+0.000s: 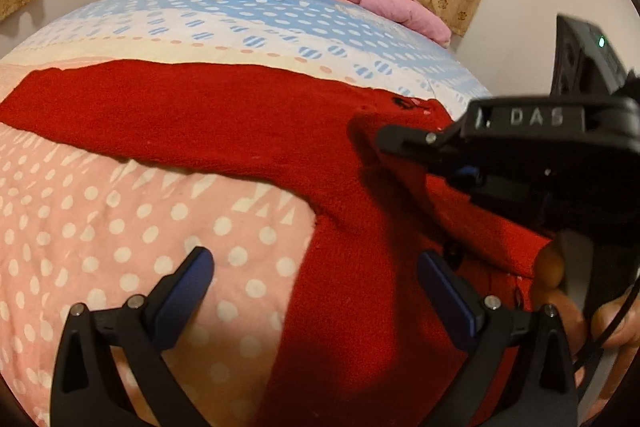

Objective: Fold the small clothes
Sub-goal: 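Carry the sleeve across the sweater body and release it with the right gripper, then grasp the other sleeve cuff with the left gripper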

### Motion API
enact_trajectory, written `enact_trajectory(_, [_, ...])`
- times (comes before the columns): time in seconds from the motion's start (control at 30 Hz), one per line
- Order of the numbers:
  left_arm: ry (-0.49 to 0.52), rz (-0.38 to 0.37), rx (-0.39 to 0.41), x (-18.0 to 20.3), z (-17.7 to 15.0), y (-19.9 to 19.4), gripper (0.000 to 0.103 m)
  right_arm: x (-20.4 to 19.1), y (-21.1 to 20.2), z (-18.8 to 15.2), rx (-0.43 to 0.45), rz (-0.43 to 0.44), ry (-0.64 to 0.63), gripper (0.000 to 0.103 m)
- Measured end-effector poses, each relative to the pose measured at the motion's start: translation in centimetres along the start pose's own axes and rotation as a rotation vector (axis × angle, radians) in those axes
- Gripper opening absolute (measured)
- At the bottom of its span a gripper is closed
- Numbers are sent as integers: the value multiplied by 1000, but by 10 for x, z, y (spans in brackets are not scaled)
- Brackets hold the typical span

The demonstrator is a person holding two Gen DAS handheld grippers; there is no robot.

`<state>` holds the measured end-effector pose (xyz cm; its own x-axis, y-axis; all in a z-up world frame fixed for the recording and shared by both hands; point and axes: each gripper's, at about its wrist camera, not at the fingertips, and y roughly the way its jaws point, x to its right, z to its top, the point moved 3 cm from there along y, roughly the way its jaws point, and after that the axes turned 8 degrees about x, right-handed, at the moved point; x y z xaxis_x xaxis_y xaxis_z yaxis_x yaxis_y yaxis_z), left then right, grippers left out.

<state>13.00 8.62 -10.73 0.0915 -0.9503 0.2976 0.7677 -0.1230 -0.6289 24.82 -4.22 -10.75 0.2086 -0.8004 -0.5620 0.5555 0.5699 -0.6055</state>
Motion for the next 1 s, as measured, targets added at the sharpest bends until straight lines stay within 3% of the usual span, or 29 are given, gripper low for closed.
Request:
enact_trajectory(0.03, [1,1,1,0,0,0,103,1,2,-2,-8,7,5,9])
enact_trajectory(0.13, [6,5,-1,1,0,1,103,5,0,-4,-39,53,52,38])
enact_trajectory(0.17, [10,8,-2,1,0,1,103,4,-7,-4,-19,70,57,43])
enact_trajectory(0.33, [13,12,-3,0,0,2,103,-10,-61,1,113,122,26,44])
enact_trajectory(0.47, [14,12,-4,0,0,2,103,20,-107,-12,213,-207,-52,44])
enact_trajectory(0.6, [19,17,-6,0,0,4,103,74,-147,-30,240,-419,-19,44])
enact_trajectory(0.77, [29,28,-12,1,0,5,103,138,-189,-47,258,-534,105,44])
enact_trajectory(0.83, [39,38,-18,3,-1,7,103,156,-198,-57,277,-595,111,36])
enact_trajectory(0.9, [57,55,-27,5,-3,7,103,164,-200,-66,333,-563,87,36])
enact_trajectory(1.0, [84,82,-44,8,-4,10,103,166,-201,-67,348,-559,93,36])
